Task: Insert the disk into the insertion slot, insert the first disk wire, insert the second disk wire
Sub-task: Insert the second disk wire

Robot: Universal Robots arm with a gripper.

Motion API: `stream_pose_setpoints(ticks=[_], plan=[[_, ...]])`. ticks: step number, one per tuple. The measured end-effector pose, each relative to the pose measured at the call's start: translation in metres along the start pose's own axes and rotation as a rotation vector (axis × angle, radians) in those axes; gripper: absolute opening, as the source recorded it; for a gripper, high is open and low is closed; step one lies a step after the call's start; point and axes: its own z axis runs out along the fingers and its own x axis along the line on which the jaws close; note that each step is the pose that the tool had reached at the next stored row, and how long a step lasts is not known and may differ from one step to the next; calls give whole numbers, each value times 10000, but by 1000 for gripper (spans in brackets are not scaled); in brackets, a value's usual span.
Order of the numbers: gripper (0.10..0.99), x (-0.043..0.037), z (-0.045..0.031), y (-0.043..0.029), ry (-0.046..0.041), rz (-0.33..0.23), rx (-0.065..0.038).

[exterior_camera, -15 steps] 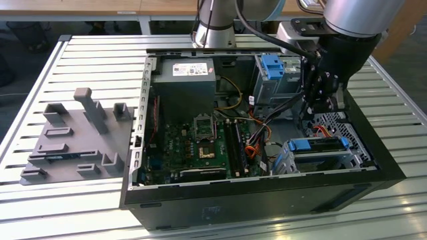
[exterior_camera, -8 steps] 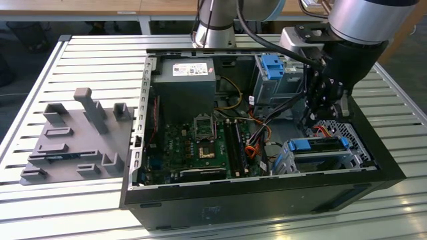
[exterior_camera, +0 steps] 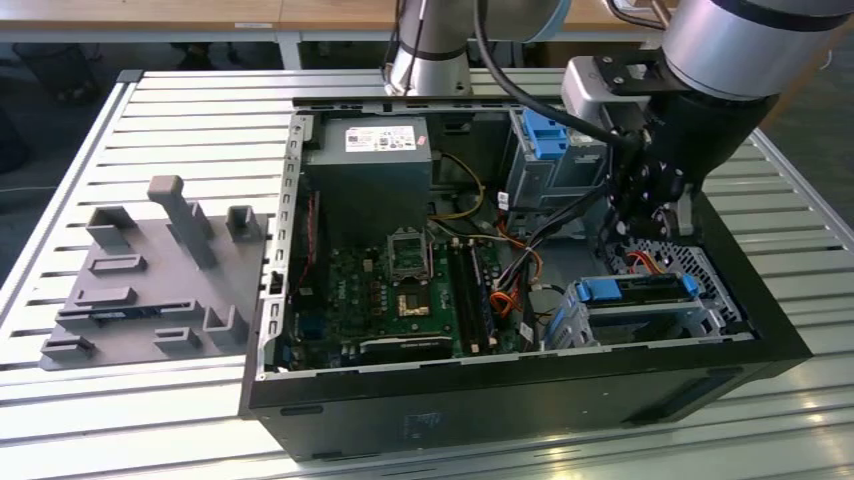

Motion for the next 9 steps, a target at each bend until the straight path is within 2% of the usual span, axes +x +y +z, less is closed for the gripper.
stream_pose_setpoints(ticks=[1, 4, 9], plan=[[149, 7, 1, 0, -66, 3, -1], [149, 39, 2, -2, -70, 3, -3], [149, 148, -5, -6, -71, 3, -3]])
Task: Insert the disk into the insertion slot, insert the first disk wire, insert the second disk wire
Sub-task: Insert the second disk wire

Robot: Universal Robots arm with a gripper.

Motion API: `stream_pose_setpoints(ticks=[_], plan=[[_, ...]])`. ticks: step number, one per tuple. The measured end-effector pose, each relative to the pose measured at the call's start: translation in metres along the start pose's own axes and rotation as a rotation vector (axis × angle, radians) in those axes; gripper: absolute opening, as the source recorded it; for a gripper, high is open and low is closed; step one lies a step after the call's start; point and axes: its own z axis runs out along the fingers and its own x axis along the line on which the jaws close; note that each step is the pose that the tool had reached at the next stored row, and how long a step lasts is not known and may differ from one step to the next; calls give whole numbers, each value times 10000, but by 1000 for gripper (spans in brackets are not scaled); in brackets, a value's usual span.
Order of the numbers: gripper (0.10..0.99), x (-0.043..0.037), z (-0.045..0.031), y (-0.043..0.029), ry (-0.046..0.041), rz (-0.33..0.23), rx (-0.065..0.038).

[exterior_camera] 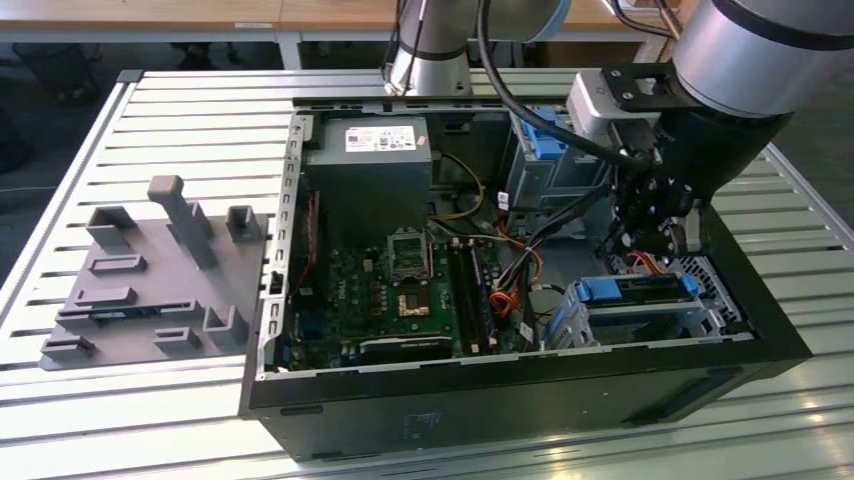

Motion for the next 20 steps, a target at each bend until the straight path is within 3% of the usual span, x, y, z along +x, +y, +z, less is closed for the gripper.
stream_pose_setpoints(ticks=[7, 13, 20], plan=[[149, 154, -2, -6, -16, 1, -1], [149, 195, 19, -73, -19, 0, -3], [149, 293, 28, -79, -25, 2, -2]])
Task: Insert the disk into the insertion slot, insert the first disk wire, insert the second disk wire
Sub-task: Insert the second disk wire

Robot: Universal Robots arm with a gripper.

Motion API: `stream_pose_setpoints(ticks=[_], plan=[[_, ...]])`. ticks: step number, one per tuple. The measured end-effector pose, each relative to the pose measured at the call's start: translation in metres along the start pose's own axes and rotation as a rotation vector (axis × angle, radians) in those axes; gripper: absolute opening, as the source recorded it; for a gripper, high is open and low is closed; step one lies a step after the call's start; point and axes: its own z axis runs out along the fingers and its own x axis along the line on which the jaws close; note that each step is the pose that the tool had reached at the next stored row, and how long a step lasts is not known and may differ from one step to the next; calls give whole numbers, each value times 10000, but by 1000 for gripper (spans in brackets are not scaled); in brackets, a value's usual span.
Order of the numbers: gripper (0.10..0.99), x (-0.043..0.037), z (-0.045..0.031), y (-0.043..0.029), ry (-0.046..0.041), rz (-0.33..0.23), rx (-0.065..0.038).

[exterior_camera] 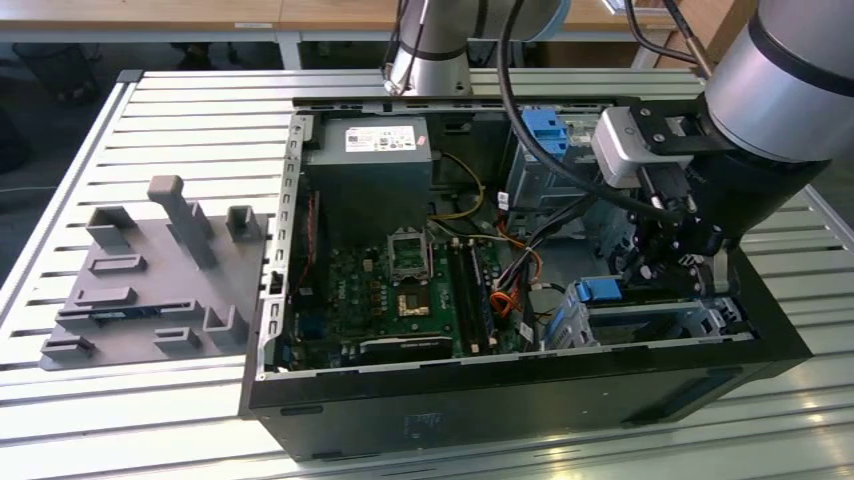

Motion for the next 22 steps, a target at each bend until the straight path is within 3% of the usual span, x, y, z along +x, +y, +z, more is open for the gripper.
stream_pose_setpoints(ticks=[5, 22], plan=[[149, 4, 29, 0, -87, 3, -4], [149, 6, 68, -43, -92, -23, -6]])
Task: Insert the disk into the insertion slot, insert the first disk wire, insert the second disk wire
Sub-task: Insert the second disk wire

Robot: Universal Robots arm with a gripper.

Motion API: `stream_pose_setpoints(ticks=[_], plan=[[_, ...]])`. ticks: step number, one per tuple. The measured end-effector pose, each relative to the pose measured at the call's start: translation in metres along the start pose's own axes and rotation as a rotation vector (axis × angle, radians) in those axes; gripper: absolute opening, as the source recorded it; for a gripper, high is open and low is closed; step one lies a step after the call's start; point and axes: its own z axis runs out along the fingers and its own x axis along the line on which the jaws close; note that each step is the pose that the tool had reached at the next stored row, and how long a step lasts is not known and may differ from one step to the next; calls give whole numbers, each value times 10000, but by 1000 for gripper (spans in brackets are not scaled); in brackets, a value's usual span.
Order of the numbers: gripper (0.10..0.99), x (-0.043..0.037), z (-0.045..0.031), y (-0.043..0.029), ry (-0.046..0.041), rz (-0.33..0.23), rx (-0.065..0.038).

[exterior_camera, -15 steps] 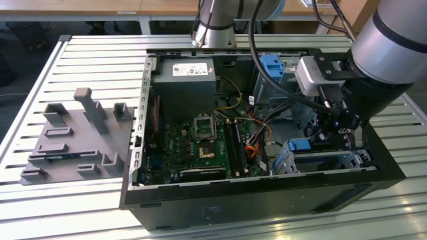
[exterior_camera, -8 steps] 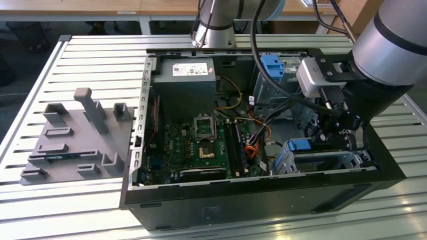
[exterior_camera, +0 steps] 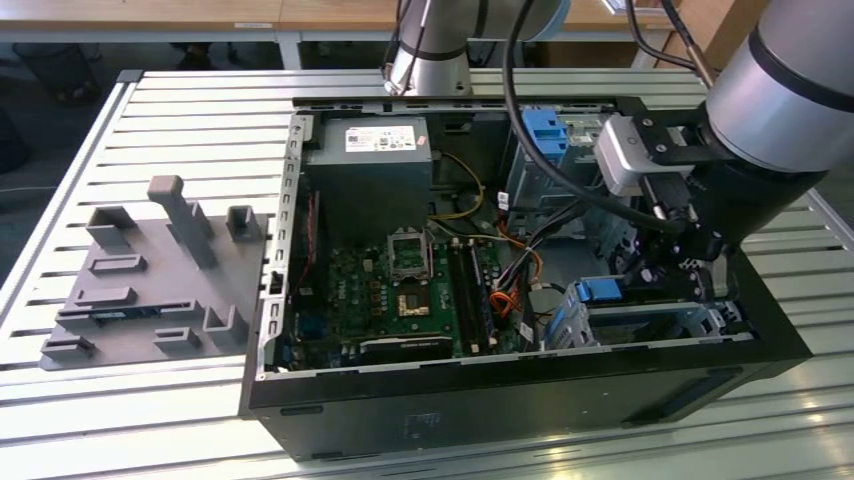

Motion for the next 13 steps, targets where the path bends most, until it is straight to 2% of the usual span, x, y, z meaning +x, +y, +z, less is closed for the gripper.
stream_pose_setpoints(ticks=[13], plan=[[149, 1, 12, -24, 0, 2, 0]])
